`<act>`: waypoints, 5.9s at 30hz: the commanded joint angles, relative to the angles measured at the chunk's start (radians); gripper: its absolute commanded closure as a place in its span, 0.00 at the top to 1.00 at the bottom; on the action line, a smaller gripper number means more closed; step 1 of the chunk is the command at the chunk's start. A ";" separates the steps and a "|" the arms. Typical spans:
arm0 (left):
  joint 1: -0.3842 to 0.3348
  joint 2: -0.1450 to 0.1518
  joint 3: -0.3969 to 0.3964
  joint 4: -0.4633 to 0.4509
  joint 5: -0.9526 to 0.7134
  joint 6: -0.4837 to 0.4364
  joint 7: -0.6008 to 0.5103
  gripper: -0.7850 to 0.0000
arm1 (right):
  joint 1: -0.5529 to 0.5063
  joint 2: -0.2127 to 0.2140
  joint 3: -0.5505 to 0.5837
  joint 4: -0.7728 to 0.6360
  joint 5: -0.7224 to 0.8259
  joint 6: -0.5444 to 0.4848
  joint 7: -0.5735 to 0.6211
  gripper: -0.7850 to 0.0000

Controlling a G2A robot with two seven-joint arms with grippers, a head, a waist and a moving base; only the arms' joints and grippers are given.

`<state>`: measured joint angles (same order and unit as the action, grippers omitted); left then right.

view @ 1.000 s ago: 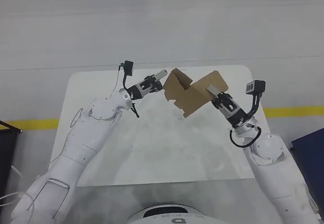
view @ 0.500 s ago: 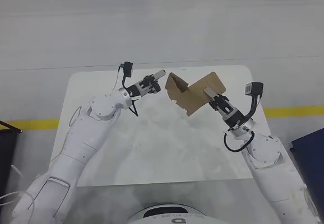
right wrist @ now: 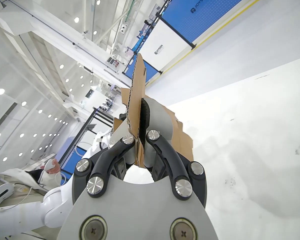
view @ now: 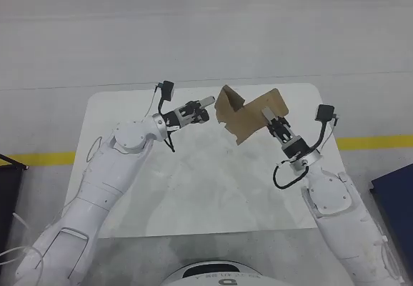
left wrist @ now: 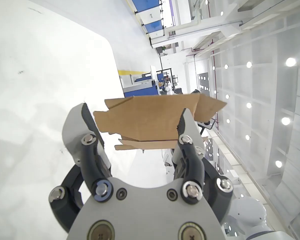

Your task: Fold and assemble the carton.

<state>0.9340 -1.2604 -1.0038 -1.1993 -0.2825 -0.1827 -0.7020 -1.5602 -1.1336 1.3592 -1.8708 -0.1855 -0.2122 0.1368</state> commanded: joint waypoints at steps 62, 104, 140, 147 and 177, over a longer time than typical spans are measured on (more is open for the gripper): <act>0.287 0.076 -0.365 -0.152 0.091 -0.077 0.028 0.98 | 0.156 -0.090 0.118 0.311 1.863 0.532 0.117 0.00; 0.081 0.021 -0.074 -0.171 0.232 -0.239 0.020 0.75 | 0.111 -0.071 -0.009 0.147 1.163 0.592 0.157 0.00; 0.177 0.034 -0.129 -0.122 -0.067 -0.072 -0.148 0.00 | 0.037 -0.050 0.069 0.114 0.778 0.172 0.362 0.99; 0.183 0.044 -0.165 -0.107 -0.199 -0.029 -0.306 0.00 | -0.015 -0.029 0.225 0.081 0.713 0.006 0.480 0.93; 0.116 0.043 -0.061 -0.089 -0.096 -0.021 -0.393 0.00 | 0.149 -0.006 0.069 0.247 0.748 0.000 1.024 0.37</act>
<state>1.0538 -1.2157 -1.0715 -1.2927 -0.3781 -0.2011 -1.0956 -1.4150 -1.1392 1.4301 -1.6311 0.5439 -0.2148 1.1509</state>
